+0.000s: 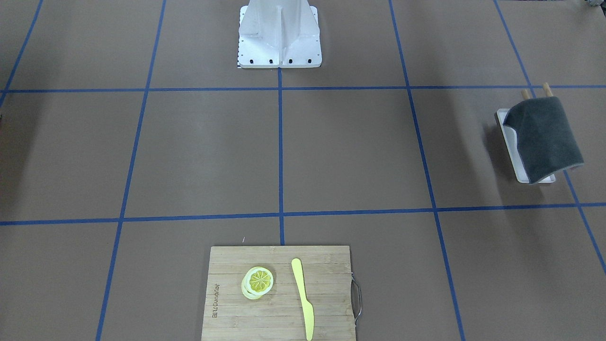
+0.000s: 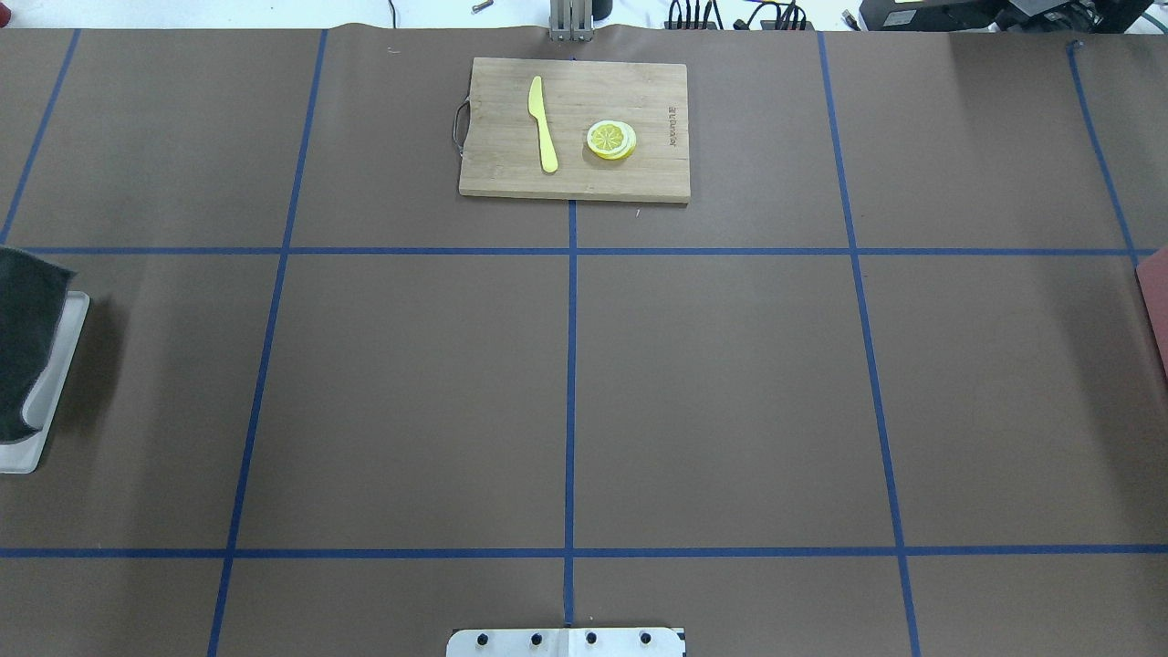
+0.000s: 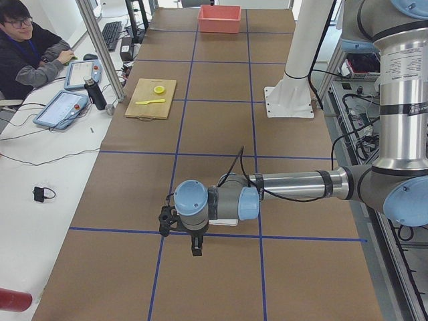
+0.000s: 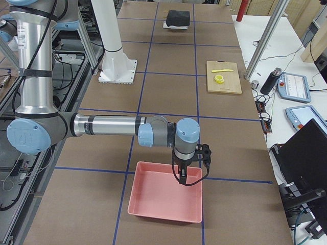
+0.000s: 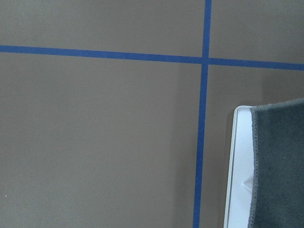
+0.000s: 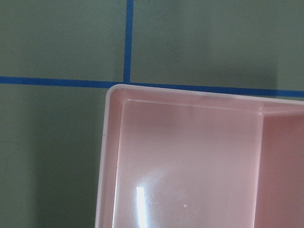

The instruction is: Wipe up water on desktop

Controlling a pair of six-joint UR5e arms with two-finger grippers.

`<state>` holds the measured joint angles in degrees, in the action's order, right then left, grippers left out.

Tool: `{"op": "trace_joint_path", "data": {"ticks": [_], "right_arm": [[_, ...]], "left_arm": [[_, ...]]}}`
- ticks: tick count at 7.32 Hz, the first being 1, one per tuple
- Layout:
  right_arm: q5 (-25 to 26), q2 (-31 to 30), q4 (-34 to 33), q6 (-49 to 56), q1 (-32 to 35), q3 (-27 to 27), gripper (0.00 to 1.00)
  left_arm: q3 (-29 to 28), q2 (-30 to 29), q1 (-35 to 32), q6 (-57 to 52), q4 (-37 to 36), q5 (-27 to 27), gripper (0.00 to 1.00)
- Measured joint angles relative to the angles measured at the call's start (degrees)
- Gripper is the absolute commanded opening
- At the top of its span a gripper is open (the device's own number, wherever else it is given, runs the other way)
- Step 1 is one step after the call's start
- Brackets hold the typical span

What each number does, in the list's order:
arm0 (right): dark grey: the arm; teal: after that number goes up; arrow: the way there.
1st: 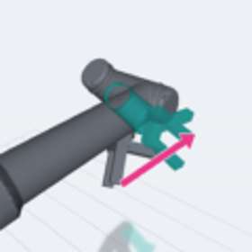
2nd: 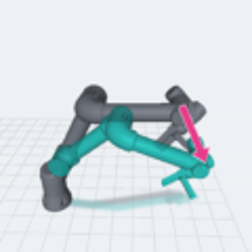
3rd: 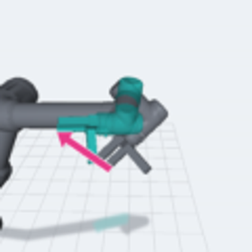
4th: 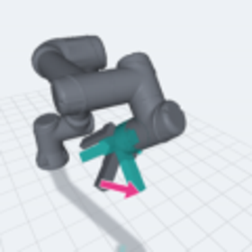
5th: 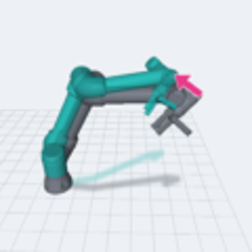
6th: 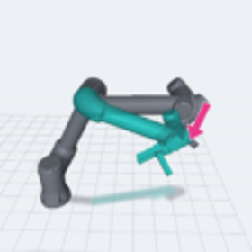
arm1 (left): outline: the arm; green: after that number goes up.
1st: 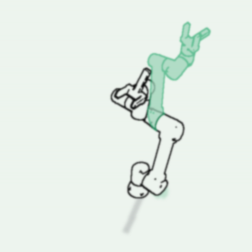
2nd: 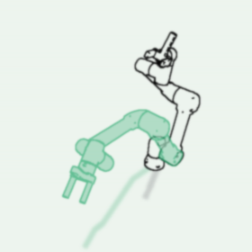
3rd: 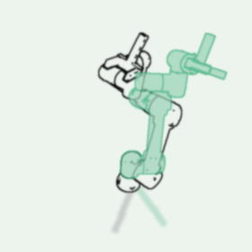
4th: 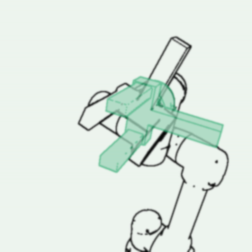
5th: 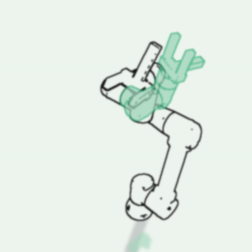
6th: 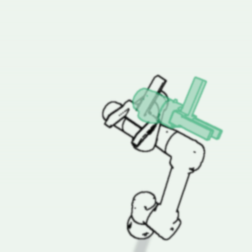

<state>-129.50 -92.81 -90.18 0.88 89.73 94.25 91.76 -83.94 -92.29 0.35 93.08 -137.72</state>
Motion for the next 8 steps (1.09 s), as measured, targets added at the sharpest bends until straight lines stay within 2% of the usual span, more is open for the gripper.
{"op": "trace_joint_path", "data": {"ticks": [8], "right_arm": [[-1.0, -2.1, -0.1, -0.5, 0.2, 5.1, 1.00]], "left_arm": [[0.0, 0.0, -0.1, 0.1, 1.7, 0.1, 0.98]]}}
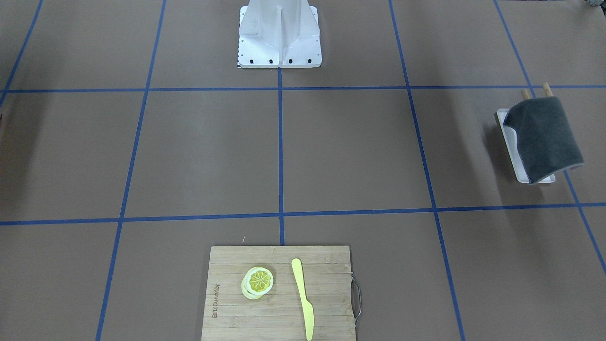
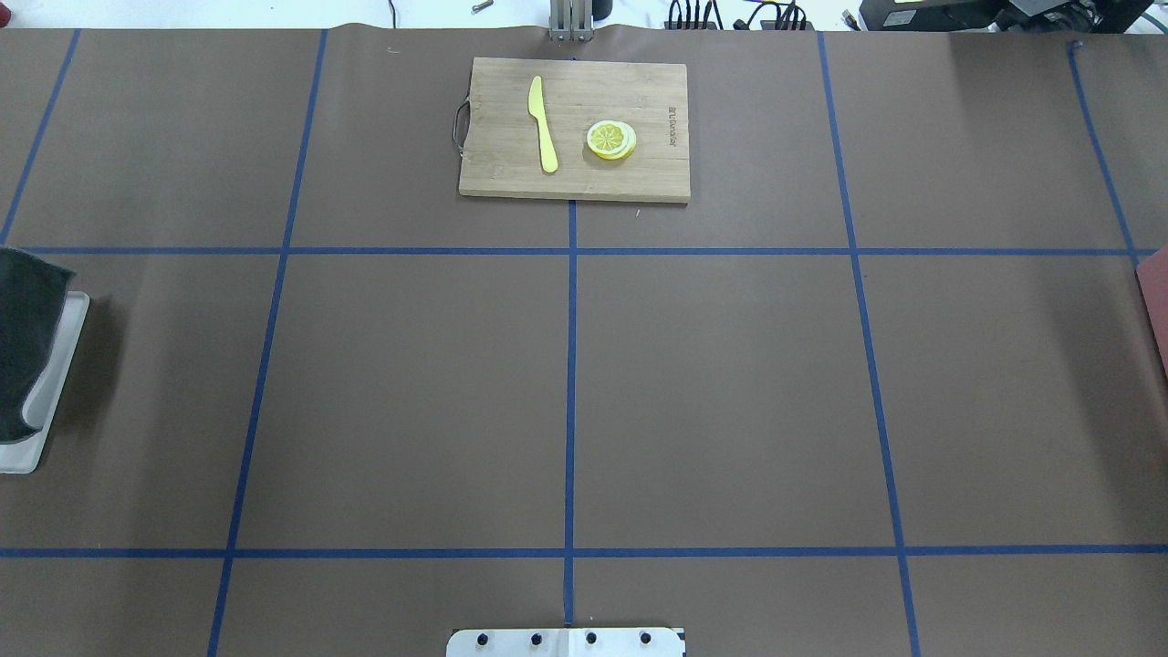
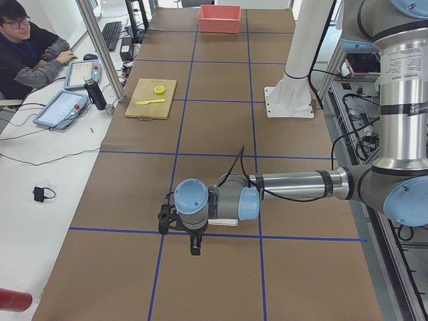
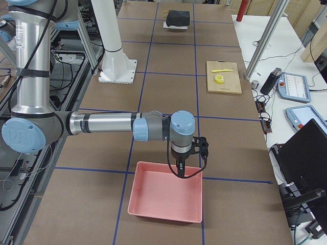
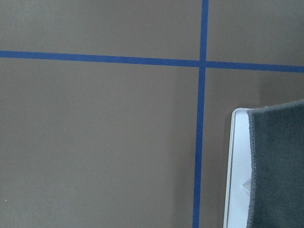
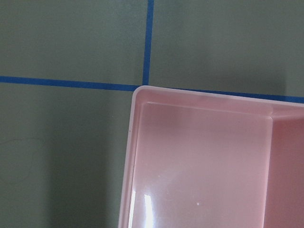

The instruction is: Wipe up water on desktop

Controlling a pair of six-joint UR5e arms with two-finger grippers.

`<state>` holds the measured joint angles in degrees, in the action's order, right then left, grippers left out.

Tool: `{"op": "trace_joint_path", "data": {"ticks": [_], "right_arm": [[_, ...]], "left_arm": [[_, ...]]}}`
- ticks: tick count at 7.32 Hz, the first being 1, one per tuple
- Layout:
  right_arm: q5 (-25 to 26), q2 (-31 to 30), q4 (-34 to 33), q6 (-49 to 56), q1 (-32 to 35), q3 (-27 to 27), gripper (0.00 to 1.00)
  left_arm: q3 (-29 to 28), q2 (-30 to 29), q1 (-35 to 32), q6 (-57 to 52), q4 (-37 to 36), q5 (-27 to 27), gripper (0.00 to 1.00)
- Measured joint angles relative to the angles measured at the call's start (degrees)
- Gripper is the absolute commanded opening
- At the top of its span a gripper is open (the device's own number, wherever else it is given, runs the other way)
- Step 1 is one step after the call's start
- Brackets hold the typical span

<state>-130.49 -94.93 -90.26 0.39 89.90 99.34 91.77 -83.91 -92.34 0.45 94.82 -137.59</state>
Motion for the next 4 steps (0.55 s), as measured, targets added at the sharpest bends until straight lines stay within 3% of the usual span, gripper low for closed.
{"op": "trace_joint_path", "data": {"ticks": [4], "right_arm": [[0.0, -0.5, 0.0, -0.2, 0.0, 1.8, 1.00]], "left_arm": [[-0.2, 0.0, 0.1, 0.0, 0.6, -0.2, 0.98]]}}
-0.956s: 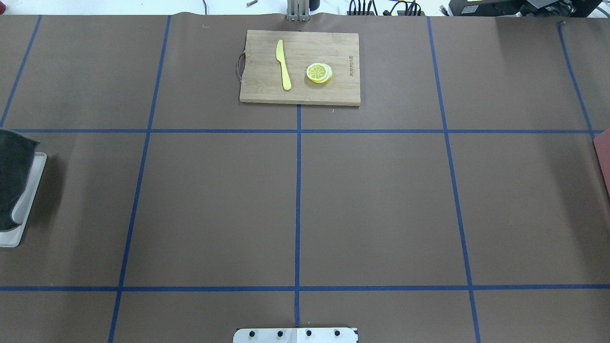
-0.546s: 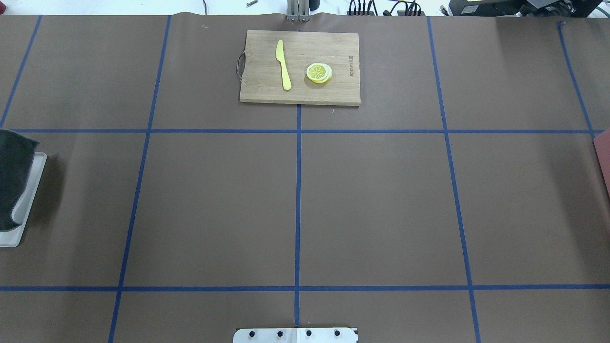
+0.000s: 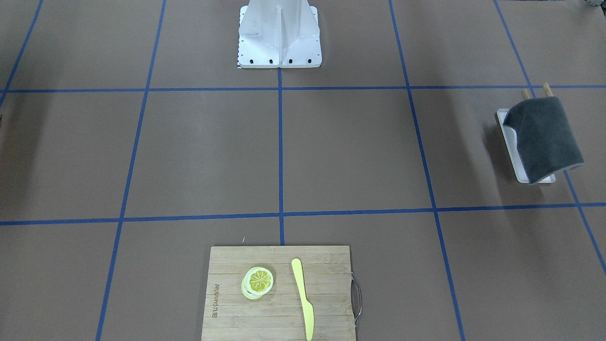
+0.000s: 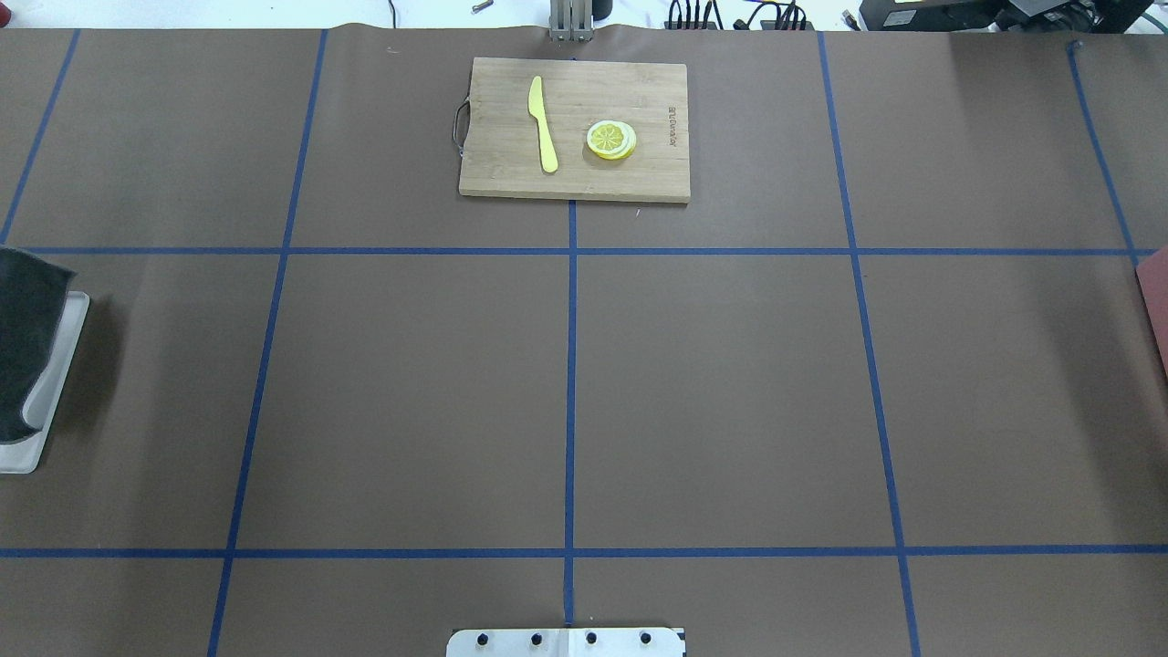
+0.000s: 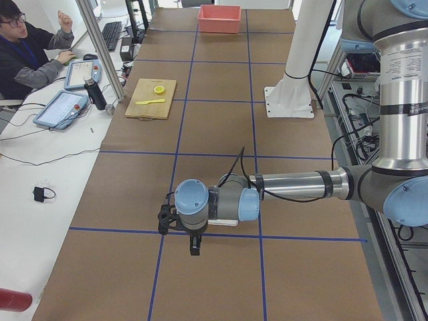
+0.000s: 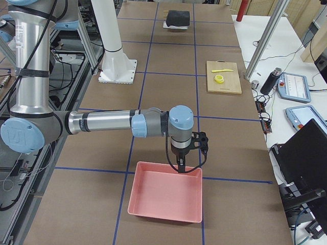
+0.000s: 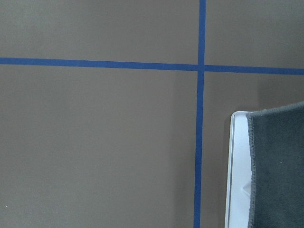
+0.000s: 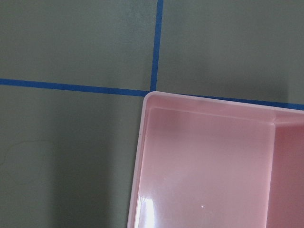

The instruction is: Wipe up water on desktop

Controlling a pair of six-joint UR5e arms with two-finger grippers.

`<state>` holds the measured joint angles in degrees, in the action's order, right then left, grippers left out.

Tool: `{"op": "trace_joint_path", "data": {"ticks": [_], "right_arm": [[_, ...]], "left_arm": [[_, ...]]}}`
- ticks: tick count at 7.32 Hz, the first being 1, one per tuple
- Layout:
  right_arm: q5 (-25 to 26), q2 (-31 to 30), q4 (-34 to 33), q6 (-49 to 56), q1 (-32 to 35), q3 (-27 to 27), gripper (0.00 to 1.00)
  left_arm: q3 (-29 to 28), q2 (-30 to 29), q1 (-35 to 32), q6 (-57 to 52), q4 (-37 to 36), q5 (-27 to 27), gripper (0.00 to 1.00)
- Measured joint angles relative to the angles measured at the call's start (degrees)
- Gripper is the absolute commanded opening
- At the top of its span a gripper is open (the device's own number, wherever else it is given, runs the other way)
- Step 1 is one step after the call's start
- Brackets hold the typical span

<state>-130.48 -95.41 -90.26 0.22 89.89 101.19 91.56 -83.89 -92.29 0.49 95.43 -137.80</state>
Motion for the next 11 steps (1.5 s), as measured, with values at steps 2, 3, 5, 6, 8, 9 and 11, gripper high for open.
{"op": "trace_joint_path", "data": {"ticks": [2, 3, 5, 6, 8, 9, 11], "right_arm": [[0.0, -0.6, 0.0, 0.5, 0.2, 0.8, 1.00], [0.0, -0.9, 0.0, 0.7, 0.2, 1.2, 1.00], [-0.1, -0.9, 0.1, 0.9, 0.2, 1.8, 1.00], [-0.1, -0.8, 0.1, 0.8, 0.2, 1.9, 1.00], [0.0, -0.5, 0.1, 0.8, 0.2, 2.0, 1.00], [0.0, -0.5, 0.1, 0.8, 0.2, 2.0, 1.00], [0.1, -0.4, 0.1, 0.8, 0.2, 2.0, 1.00]], "left_arm": [[0.3, -1.1, 0.0, 0.1, 0.1, -0.2, 0.98], [0.2, -2.7, 0.0, 0.2, 0.1, -0.3, 0.98], [0.1, -6.1, 0.0, 0.3, 1.0, -0.3, 0.98], [-0.3, -6.7, 0.0, 0.3, 4.3, -0.3, 0.98], [-3.6, -7.0, 0.0, 0.8, 15.6, -0.2, 0.98], [-5.5, -8.1, 0.2, 1.6, 19.0, -0.2, 0.98], [-7.8, -10.3, 1.7, 5.9, 20.8, -0.3, 0.99]]}}
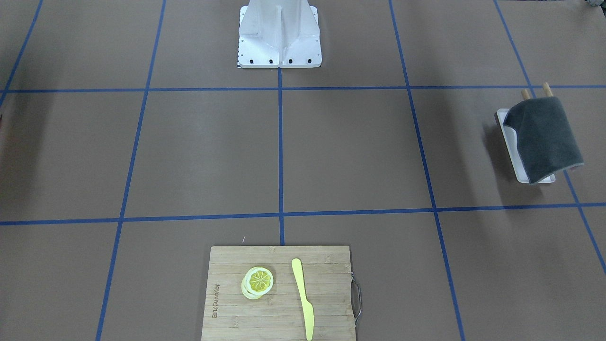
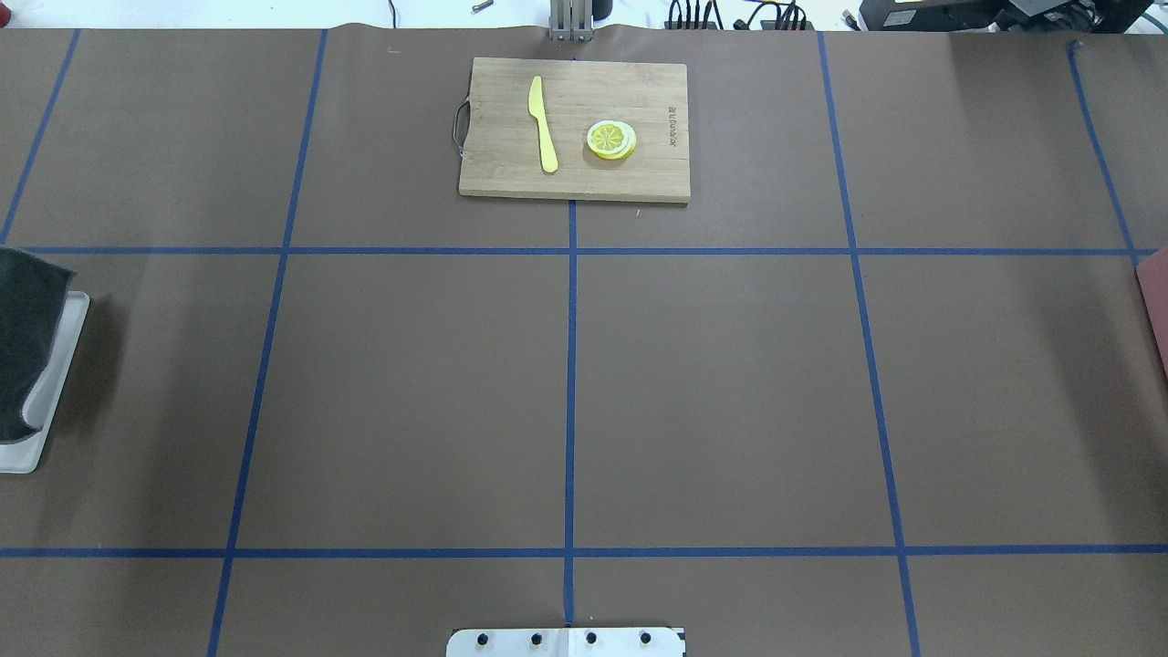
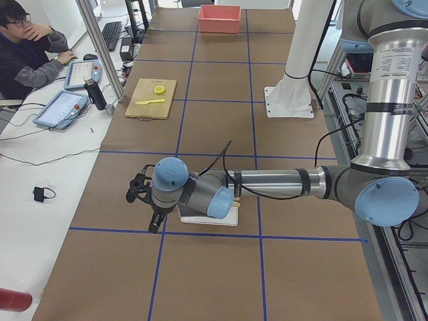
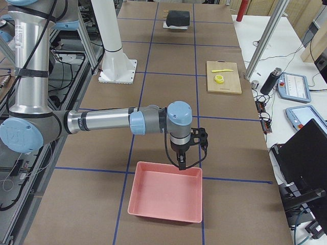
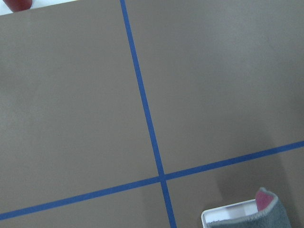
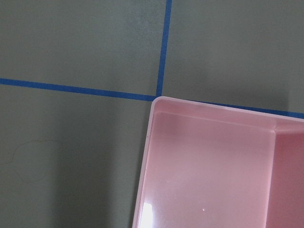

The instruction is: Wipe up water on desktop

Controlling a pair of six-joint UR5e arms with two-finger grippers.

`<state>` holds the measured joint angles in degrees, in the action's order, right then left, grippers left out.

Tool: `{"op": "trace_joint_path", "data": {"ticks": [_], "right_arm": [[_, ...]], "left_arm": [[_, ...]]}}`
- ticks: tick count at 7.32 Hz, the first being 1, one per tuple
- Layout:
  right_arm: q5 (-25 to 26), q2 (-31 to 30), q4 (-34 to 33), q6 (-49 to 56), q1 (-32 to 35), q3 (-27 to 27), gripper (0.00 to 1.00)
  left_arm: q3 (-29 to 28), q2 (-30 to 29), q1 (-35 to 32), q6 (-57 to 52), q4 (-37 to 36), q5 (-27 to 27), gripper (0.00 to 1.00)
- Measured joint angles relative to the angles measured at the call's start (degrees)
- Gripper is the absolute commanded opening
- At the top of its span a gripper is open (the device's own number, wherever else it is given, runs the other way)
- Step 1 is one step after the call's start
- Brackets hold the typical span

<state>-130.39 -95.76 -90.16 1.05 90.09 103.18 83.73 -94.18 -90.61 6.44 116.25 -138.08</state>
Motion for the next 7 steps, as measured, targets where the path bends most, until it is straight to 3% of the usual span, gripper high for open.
{"op": "trace_joint_path", "data": {"ticks": [3, 5, 7], "right_arm": [[0.0, 0.0, 0.1, 0.0, 0.0, 0.1, 1.00], [0.0, 0.0, 0.1, 0.0, 0.0, 0.2, 1.00], [0.1, -0.1, 0.7, -0.1, 0.0, 0.1, 1.00]], "left_arm": [[-0.3, 0.3, 5.9, 18.2, 4.5, -0.1, 0.98], [-0.4, 2.1, 9.2, 27.0, 11.6, 0.0, 0.81], [-0.3, 3.6, 10.6, 29.5, 14.9, -0.1, 0.71]]}}
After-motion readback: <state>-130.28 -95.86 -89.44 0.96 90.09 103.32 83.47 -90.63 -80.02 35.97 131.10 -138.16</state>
